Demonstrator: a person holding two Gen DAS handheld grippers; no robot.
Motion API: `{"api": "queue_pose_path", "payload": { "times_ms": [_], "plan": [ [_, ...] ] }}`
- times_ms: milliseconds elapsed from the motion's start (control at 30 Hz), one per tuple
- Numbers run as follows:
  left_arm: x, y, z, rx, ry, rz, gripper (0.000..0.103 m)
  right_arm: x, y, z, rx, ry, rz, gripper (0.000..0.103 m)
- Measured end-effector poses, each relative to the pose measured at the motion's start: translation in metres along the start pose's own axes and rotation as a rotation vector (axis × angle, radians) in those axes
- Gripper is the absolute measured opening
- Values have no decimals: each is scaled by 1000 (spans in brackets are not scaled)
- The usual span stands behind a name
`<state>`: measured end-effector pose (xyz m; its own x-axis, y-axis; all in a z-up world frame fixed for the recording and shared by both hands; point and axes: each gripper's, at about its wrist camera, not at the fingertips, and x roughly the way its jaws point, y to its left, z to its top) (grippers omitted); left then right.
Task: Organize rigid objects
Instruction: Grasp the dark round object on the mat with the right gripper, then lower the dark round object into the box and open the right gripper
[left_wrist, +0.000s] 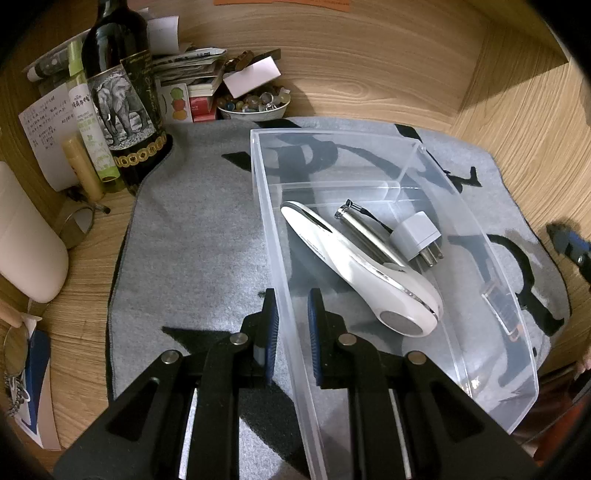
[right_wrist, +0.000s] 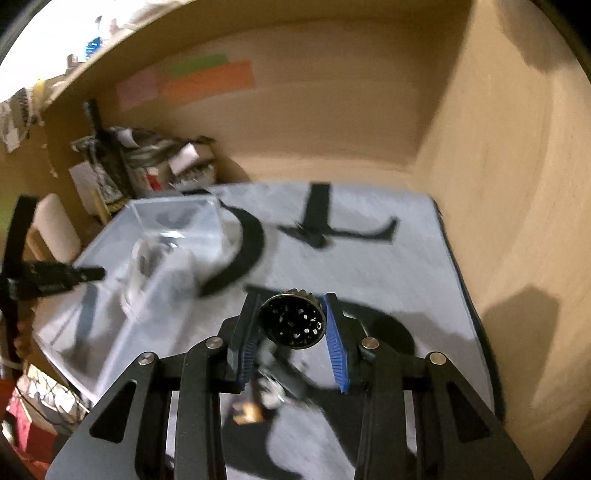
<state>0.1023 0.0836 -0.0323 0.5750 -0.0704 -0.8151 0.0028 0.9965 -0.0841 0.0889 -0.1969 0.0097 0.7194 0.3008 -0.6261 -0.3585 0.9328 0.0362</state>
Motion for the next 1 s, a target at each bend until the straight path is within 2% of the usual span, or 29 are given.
{"api": "queue_pose_path", "payload": {
  "times_ms": [233,433,700,1000],
  "plan": [
    [0,0,0,-2,0,-1,14,12,39,25,-70,-52,98,31],
    [0,-2,0,-2,-1,-2,14,29,73,37,-130,-42,170,31],
    [0,-2,0,-2,-2,-2,14,63,104,35,-189,51,231,31],
    [0,-3,1,1,-4,-6,14,99,125,29,-278,179,220,31]
  ]
}}
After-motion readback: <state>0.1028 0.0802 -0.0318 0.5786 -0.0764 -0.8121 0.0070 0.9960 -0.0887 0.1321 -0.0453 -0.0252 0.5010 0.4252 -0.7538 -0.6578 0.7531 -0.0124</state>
